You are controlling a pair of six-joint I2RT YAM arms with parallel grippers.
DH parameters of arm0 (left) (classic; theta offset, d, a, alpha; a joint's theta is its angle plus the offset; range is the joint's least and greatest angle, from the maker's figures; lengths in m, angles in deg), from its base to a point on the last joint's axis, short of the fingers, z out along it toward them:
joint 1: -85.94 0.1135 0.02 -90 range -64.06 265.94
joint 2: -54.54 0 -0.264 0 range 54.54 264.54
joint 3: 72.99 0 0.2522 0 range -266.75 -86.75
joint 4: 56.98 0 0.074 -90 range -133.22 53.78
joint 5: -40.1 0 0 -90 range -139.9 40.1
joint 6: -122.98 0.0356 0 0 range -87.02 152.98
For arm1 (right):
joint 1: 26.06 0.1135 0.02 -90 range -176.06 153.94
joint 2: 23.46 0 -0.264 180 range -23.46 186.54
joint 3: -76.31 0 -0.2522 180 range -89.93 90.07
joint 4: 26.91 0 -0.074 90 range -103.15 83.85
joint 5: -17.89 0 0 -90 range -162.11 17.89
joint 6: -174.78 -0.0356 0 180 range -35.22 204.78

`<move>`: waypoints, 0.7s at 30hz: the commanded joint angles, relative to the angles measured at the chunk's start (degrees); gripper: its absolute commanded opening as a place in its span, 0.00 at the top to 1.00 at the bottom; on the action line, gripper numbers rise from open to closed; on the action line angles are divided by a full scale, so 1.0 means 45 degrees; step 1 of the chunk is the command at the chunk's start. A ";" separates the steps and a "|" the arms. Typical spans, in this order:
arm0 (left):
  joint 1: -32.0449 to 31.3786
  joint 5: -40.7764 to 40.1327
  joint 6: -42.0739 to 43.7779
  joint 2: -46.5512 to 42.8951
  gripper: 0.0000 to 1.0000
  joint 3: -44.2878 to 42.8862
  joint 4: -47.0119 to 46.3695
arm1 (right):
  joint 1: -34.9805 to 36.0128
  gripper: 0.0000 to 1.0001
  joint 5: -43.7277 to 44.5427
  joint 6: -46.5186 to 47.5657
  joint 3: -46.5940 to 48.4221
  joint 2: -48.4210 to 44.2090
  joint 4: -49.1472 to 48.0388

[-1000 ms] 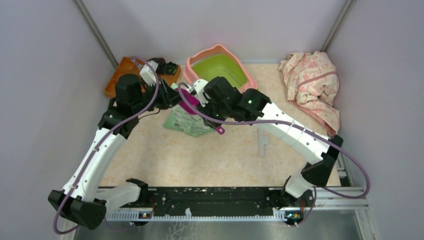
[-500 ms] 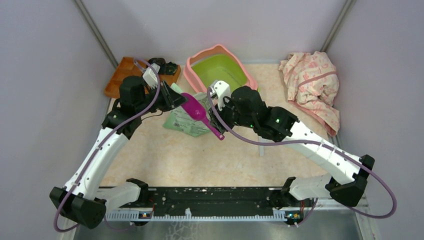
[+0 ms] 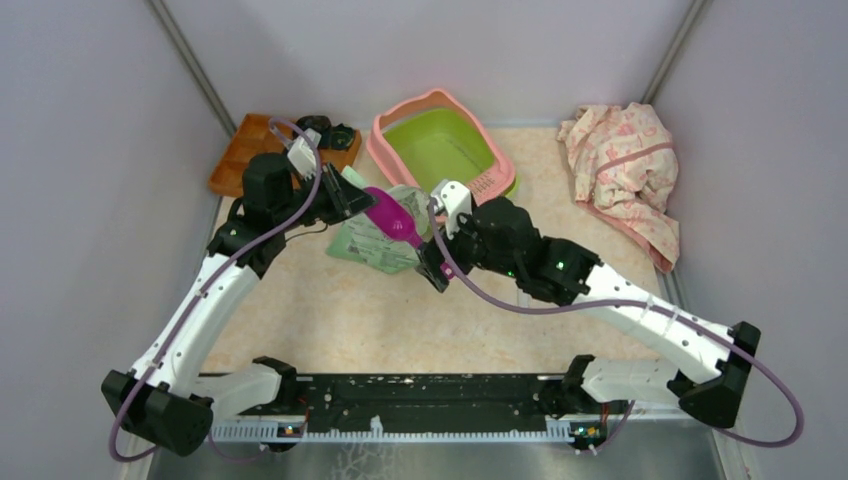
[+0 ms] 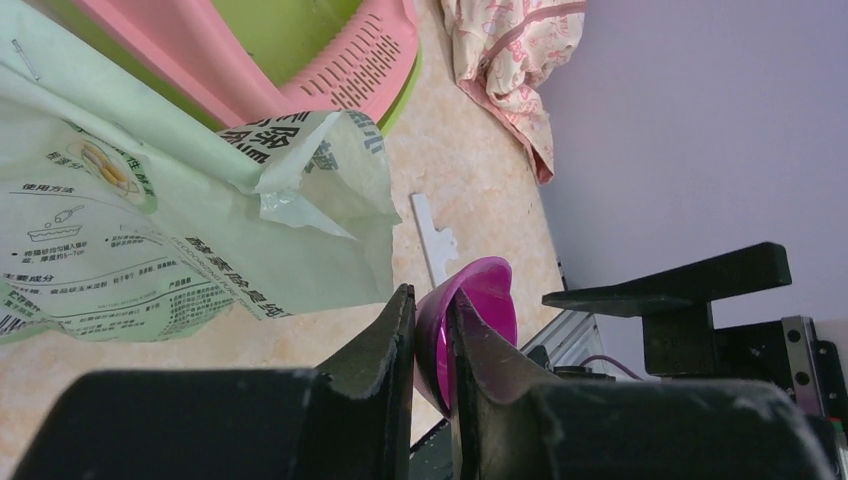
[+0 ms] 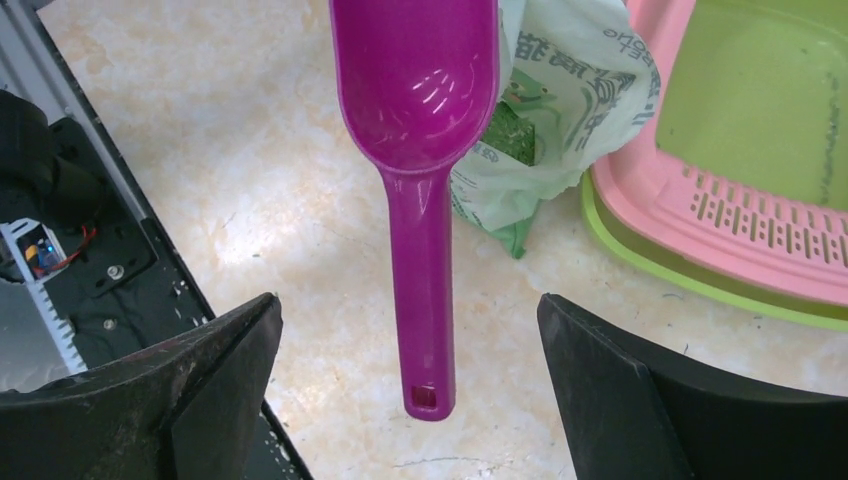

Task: Fill the litter box with clean litter
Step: Pick up the spatula from the center of the board.

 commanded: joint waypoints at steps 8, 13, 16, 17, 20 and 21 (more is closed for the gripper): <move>0.0025 0.0031 -0.0869 0.0080 0.79 0.0028 -0.0718 | 0.0591 0.17 0.1855 -0.0494 -0.2054 -0.1591 -0.3160; 0.0014 -0.0034 -0.0983 0.0111 0.79 0.0001 -0.0750 | 0.0582 0.18 0.1292 -0.0453 -0.2174 -0.0893 -0.3657; 0.0007 -0.0009 -0.1001 0.0130 0.79 -0.0037 -0.0723 | 0.0581 0.19 0.1179 -0.0403 -0.2208 -0.0525 -0.3951; 0.0021 0.0003 -0.1034 0.0130 0.79 -0.0025 -0.0743 | 0.0591 0.20 0.1179 -0.0390 -0.2220 -0.0420 -0.4104; 0.0007 0.0134 -0.1129 0.0131 0.79 0.0063 -0.0861 | 0.0592 0.25 0.1202 -0.0267 -0.2082 0.0041 -0.4305; 0.0012 0.0156 -0.1146 0.0145 0.79 0.0075 -0.0875 | 0.0592 0.29 0.1199 -0.0258 -0.2019 0.0169 -0.4344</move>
